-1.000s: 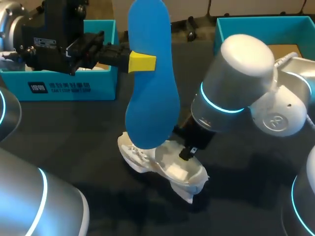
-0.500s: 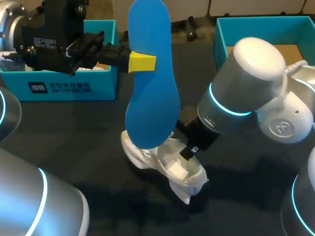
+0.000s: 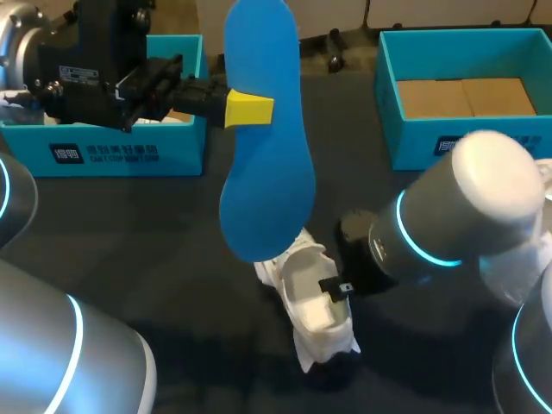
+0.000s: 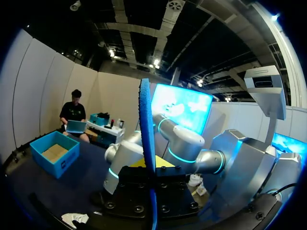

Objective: Take the shoe out of the shoebox, open the shoe tongue, remove and reinsert the insole, then place the shoe into the shoebox

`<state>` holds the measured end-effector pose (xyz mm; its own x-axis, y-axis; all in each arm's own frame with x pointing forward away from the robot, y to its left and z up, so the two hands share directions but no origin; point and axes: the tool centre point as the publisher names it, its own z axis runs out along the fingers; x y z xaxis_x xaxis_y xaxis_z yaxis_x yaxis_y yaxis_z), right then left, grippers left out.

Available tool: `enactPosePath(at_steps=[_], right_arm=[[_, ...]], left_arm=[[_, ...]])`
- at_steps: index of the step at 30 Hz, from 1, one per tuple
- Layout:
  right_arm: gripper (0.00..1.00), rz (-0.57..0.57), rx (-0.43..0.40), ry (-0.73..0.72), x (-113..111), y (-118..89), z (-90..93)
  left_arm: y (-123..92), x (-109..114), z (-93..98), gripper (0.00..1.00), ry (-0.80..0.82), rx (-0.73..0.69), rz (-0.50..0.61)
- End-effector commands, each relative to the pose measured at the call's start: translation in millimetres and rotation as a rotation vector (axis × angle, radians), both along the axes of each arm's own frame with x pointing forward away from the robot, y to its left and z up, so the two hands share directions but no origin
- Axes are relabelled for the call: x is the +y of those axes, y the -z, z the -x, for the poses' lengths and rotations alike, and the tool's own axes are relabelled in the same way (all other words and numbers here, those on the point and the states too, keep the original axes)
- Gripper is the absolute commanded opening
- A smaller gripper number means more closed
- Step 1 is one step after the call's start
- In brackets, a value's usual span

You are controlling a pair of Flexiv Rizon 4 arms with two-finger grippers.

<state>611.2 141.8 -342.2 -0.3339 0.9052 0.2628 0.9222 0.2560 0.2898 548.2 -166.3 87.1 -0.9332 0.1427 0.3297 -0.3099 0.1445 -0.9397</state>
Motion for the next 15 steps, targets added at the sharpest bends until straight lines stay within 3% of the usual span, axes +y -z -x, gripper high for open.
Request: enactPosePath(at_steps=[1,6,15], right_arm=[[0.00,-0.059,-0.103,0.270,0,-1,6.3],[0.00,-0.063,-0.097,0.265,3,0,5.8],[0.00,-0.078,0.004,0.207,23,17,2.1]], left_arm=[[-1,-2,-1.9,0.00,0.004,0.000,-0.004],[-1,-2,-1.9,0.00,0.004,0.000,-0.004],[-1,-2,-1.9,0.00,0.004,0.000,-0.004]])
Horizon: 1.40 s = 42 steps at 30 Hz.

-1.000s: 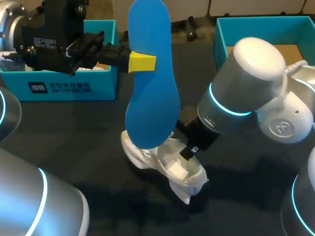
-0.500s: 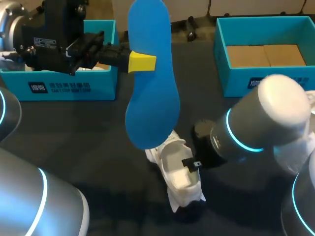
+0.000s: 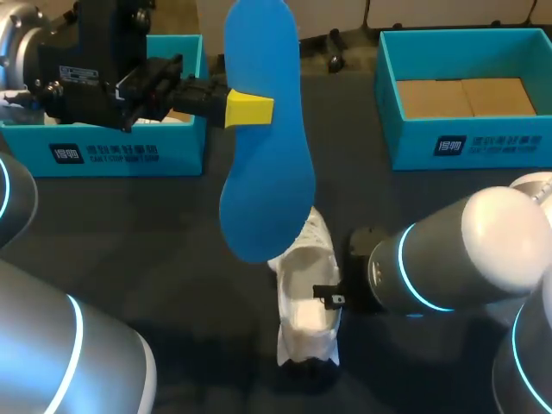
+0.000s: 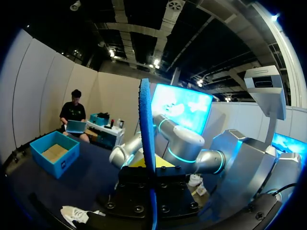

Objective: Take the shoe out of the shoebox, open the shoe tongue, remove and reinsert the insole, then place the shoe into the shoebox

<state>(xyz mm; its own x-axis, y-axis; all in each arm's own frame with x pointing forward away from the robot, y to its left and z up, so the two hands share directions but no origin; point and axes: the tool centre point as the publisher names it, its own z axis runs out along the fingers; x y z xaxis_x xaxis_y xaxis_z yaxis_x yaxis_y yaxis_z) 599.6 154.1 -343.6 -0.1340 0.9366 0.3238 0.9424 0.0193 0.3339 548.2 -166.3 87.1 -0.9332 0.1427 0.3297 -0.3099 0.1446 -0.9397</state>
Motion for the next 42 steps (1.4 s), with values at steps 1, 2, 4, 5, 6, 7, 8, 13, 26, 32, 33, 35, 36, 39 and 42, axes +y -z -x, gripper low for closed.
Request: enactPosePath(at_steps=[1,2,4,5,6,7,8,13,26,32,33,35,36,39,42], right_arm=[[0.00,-0.005,0.043,-0.033,11,17,-9.6],[0.00,-0.010,0.044,-0.041,11,18,-9.5],[0.00,-0.014,0.058,-0.034,11,22,-10.1],[0.00,-0.018,0.063,-0.038,11,24,-10.2],[0.00,-0.022,0.071,-0.040,12,25,-10.0],[0.00,-0.018,0.077,-0.042,13,27,-10.1],[0.00,-0.023,0.083,-0.050,14,29,-10.3],[0.00,-0.026,0.118,-0.063,13,36,-11.2],[0.00,-0.042,0.153,-0.076,11,49,-12.0],[0.00,-0.046,0.166,-0.074,10,51,-10.9],[0.31,-0.050,0.167,-0.072,9,50,-10.5],[0.50,-0.050,0.167,-0.070,9,48,-9.8],[0.67,-0.054,0.167,-0.066,9,47,-9.6],[1.00,-0.071,0.170,-0.048,8,40,-8.8],[1.00,-0.108,0.174,-0.035,4,25,-7.7]], left_arm=[[-1,-2,-1.9,0.00,0.004,0.000,-0.004],[-1,-2,-1.9,0.00,0.004,0.000,-0.004],[-1,-2,-1.9,0.00,0.004,0.000,-0.004],[-1,-2,-1.9,0.00,0.004,0.000,-0.004],[-1,-2,-1.9,0.00,0.004,0.000,-0.004],[-1,-2,-1.9,0.00,0.004,0.000,-0.004],[-1,-2,-1.9,0.00,0.004,0.000,-0.004],[-1,-2,-1.9,0.00,0.004,0.000,-0.004],[-1,-2,-1.9,0.00,0.004,0.000,-0.004],[-1,-2,-1.9,0.00,0.004,0.000,-0.004],[-1,-2,-1.9,0.00,0.004,0.000,-0.004],[-1,-2,-1.9,0.00,0.004,0.000,-0.004],[-1,-2,-1.9,0.00,0.004,0.000,-0.004],[-1,-2,-1.9,0.00,0.004,0.000,-0.004],[-1,-2,-1.9,0.00,0.004,0.000,-0.004]])
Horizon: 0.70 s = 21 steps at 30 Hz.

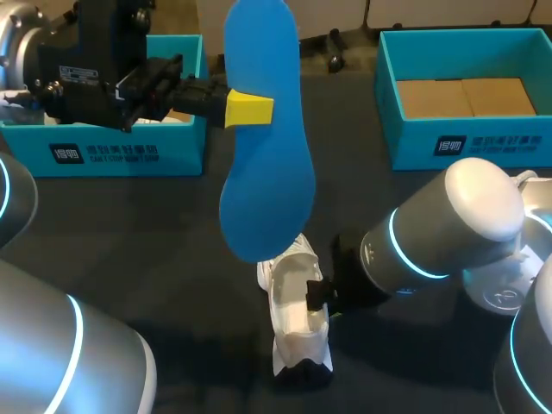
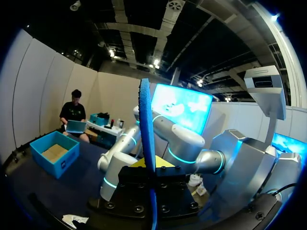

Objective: Take the shoe out of the shoebox, open the shoe tongue, remove and reinsert the insole, then place the shoe into the shoebox

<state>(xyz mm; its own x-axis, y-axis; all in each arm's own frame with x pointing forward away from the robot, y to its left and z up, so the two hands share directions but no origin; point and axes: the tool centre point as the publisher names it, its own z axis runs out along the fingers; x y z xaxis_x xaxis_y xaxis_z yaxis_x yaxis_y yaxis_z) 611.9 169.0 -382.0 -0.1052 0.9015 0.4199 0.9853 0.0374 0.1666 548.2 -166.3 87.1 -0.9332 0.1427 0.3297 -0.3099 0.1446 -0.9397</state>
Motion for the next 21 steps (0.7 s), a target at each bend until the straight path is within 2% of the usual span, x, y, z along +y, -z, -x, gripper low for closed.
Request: enactPosePath(at_steps=[1,12,21], right_arm=[[1.00,-0.039,0.006,0.006,-12,-17,4.8],[1.00,-0.267,0.114,-0.021,-38,-73,-1.0],[1.00,-0.267,0.114,-0.021,-38,-73,-1.0]], left_arm=[[-1,-2,-1.9,0.00,0.004,0.000,-0.004],[-1,-2,-1.9,0.00,0.004,0.000,-0.004],[-1,-2,-1.9,0.00,0.004,0.000,-0.004]])
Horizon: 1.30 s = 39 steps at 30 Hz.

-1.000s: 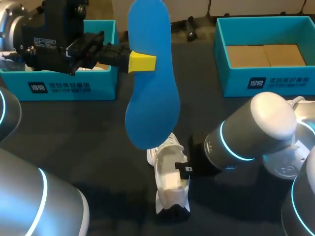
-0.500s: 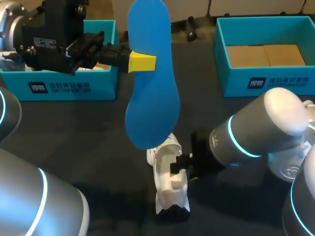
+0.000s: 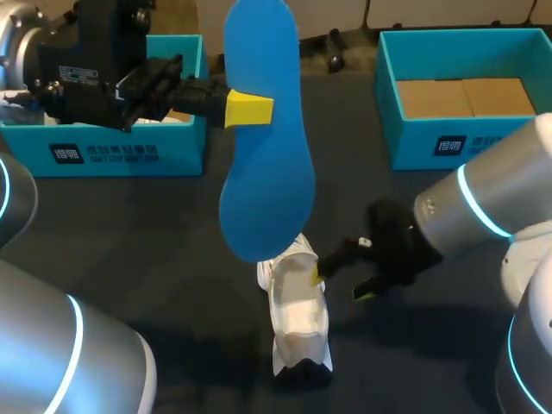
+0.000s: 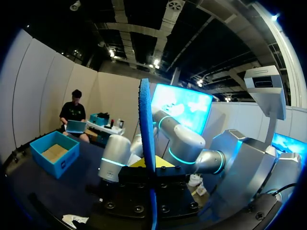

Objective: Take the shoe out of the shoebox, open the shoe tongue, remove and reinsert the insole, then place the shoe into the shoebox

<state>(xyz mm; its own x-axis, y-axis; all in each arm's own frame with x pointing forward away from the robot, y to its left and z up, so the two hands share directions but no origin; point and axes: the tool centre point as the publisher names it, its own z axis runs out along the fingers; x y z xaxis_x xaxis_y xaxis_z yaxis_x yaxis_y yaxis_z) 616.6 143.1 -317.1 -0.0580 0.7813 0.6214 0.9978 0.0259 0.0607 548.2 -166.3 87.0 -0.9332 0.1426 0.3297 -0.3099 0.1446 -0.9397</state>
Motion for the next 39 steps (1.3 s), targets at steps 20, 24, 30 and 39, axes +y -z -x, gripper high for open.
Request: enactPosePath(at_steps=[20,24,30,39], right_arm=[[1.00,-0.599,0.136,-0.072,-17,-44,-23.3],[1.00,-0.665,0.140,-0.064,-17,-58,-28.7],[1.00,-0.686,0.131,-0.050,-12,-75,-32.6],[1.00,-0.686,0.131,-0.050,-12,-75,-32.6]], left_arm=[[-1,-2,-1.9,0.00,0.004,0.000,-0.004],[-1,-2,-1.9,0.00,0.004,0.000,-0.004],[-1,-2,-1.9,0.00,0.004,0.000,-0.004],[-1,-2,-1.9,0.00,0.004,0.000,-0.004]])
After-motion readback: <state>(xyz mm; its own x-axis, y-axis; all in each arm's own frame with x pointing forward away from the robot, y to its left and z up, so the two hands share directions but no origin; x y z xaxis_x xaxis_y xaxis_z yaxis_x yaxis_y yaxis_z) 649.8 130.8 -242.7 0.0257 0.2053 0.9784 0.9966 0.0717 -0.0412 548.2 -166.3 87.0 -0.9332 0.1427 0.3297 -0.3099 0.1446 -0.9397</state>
